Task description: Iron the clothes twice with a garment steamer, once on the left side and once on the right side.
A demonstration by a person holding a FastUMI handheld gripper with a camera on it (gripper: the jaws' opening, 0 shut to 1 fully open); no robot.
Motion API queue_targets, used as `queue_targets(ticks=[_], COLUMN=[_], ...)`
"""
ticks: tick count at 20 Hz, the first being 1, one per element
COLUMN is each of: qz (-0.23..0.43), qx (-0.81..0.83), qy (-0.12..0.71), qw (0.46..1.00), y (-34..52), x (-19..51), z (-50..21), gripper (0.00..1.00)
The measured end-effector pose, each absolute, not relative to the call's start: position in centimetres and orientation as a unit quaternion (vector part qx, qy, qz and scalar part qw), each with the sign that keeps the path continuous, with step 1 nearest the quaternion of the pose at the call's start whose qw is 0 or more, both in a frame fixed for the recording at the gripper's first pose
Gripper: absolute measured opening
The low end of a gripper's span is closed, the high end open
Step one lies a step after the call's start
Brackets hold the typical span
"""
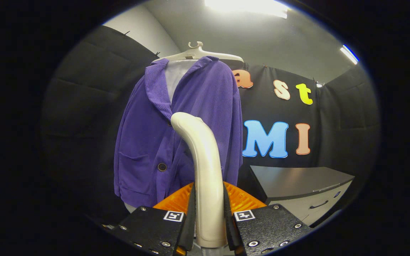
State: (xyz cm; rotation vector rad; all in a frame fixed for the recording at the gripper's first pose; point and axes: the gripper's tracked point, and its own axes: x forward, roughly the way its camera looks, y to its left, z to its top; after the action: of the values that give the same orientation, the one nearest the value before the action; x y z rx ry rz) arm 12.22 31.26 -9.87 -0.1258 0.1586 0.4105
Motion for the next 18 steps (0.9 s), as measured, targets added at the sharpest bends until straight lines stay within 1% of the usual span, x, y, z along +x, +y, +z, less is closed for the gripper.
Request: queue_targets(ticks=[2, 7, 11, 18], qz=[0.201, 0.197, 0.196, 0.195], qx=[-0.064, -0.071, -0.077, -0.088], qy=[0.086, 0.094, 0.117, 0.131], qw=[0.974, 0.973, 0.971, 0.968], y=[30.9, 30.7, 30.1, 29.3], x=[11.7, 10.5, 9.2, 8.0], z=[-10.8, -13.5, -15.8, -18.5], gripper=[0.38, 0.38, 0.38, 0.38])
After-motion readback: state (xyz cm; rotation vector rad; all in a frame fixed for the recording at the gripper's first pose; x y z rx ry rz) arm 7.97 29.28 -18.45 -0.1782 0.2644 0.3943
